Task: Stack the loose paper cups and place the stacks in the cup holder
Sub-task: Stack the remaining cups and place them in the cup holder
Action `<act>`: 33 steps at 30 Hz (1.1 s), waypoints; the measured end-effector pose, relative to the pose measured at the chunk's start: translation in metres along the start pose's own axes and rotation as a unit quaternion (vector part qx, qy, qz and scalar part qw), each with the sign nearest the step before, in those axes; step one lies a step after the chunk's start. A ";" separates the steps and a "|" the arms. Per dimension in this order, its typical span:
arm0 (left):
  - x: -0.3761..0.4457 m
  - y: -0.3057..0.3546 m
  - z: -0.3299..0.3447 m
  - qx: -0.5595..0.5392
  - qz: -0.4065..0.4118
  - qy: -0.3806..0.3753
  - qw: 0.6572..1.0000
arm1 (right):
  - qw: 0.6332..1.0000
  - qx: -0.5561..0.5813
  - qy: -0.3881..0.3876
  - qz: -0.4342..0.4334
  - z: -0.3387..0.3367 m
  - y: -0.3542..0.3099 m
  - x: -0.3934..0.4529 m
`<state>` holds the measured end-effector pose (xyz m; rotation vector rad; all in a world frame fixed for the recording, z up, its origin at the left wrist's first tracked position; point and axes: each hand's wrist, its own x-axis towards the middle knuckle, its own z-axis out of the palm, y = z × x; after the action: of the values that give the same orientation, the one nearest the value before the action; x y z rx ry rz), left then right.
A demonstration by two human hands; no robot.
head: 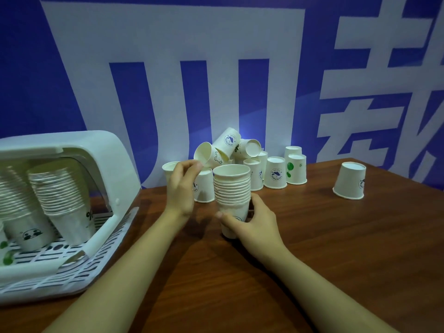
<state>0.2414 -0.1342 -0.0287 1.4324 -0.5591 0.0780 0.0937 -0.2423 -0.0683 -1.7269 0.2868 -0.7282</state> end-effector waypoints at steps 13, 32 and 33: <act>-0.002 -0.054 -0.008 0.496 0.160 -0.097 0.848 | 1.000 -0.021 0.008 -0.009 0.003 0.005 0.003; -0.008 -0.046 -0.010 0.565 0.102 0.016 0.819 | 1.000 -0.007 0.002 -0.009 0.001 0.004 0.001; -0.007 -0.045 -0.010 0.577 0.061 0.008 0.814 | 1.000 -0.006 0.002 -0.008 0.001 0.004 0.001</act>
<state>0.2551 -0.1300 -0.0732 2.5739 -0.6083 0.6208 0.0956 -0.2436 -0.0716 -1.7410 0.2811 -0.7433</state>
